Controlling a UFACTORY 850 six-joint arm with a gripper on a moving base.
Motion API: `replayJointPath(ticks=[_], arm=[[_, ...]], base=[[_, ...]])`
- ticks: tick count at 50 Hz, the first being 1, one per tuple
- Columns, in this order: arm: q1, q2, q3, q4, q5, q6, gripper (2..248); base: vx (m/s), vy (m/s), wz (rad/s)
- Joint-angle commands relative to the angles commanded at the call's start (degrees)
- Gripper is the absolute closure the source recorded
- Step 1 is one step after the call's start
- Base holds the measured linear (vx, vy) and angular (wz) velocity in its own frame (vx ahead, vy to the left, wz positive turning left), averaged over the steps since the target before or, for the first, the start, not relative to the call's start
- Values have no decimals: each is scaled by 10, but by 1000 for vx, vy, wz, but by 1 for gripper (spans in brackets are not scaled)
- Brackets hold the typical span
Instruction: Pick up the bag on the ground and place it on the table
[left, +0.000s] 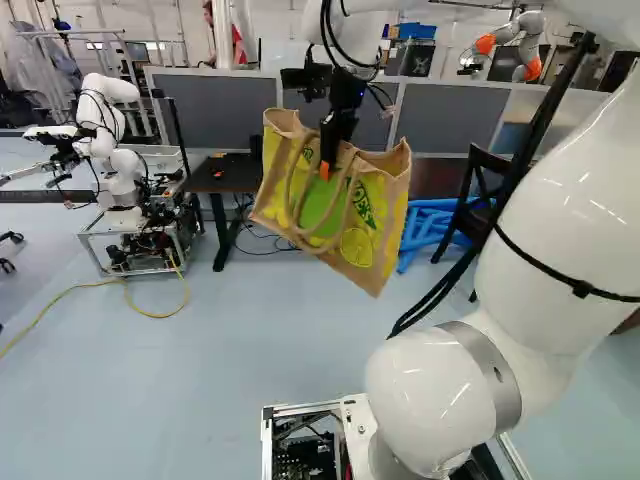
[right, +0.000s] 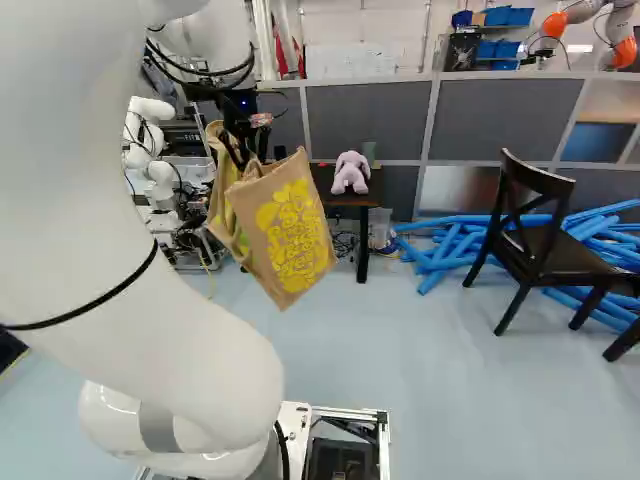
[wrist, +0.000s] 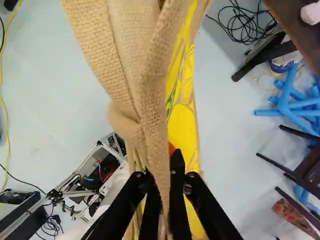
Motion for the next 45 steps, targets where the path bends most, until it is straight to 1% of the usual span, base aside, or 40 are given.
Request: replayJointPath(ticks=[22, 45], arm=[[0, 0, 0, 0, 0, 0, 228], [0, 0, 0, 0, 0, 0, 228]], base=[[215, 88, 176], [204, 4, -4]])
